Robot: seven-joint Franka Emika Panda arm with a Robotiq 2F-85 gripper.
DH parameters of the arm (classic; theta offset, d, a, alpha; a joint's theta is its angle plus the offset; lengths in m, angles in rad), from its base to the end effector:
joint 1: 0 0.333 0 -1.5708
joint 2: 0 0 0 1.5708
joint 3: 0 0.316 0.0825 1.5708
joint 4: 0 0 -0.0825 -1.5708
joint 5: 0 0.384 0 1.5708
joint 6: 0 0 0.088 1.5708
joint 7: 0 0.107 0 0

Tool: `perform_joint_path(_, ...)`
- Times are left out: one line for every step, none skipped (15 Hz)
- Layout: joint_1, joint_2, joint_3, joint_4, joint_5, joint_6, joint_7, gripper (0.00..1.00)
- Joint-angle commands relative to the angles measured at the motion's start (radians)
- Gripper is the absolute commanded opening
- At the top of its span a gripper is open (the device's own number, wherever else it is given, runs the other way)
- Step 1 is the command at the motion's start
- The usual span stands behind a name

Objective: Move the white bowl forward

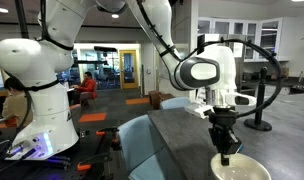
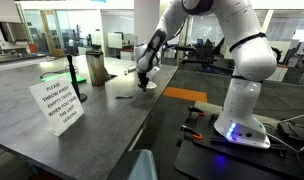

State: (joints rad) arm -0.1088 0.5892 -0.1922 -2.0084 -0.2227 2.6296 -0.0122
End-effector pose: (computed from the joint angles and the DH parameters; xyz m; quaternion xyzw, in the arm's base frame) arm 0.5807 -0.1732 0.1651 0.9934 -0.0309 -0.0004 0.1101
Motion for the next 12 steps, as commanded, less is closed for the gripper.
perform_joint_path(-0.015, 0.034, 0.011, 0.052, 0.011, -0.023, -0.020, 0.03)
perform_joint_path(-0.017, 0.041, 0.012, 0.060, 0.013, -0.025, -0.021, 0.03)
perform_joint_path(-0.018, 0.048, 0.013, 0.070, 0.015, -0.030, -0.021, 0.03)
perform_joint_path(-0.020, 0.053, 0.013, 0.077, 0.017, -0.035, -0.021, 0.03)
perform_joint_path(-0.021, 0.057, 0.013, 0.084, 0.017, -0.038, -0.021, 0.22)
perform_joint_path(-0.024, 0.061, 0.014, 0.091, 0.019, -0.041, -0.024, 0.36)
perform_joint_path(-0.027, 0.062, 0.016, 0.096, 0.022, -0.043, -0.024, 0.43)
perform_joint_path(-0.030, 0.062, 0.017, 0.102, 0.025, -0.046, -0.025, 0.50)
perform_joint_path(-0.031, 0.059, 0.016, 0.105, 0.027, -0.052, -0.022, 0.58)
perform_joint_path(-0.035, 0.053, 0.021, 0.105, 0.028, -0.058, -0.032, 0.66)
perform_joint_path(-0.037, 0.037, 0.024, 0.098, 0.031, -0.067, -0.038, 0.74)
perform_joint_path(-0.046, 0.016, 0.036, 0.085, 0.037, -0.073, -0.056, 0.82)
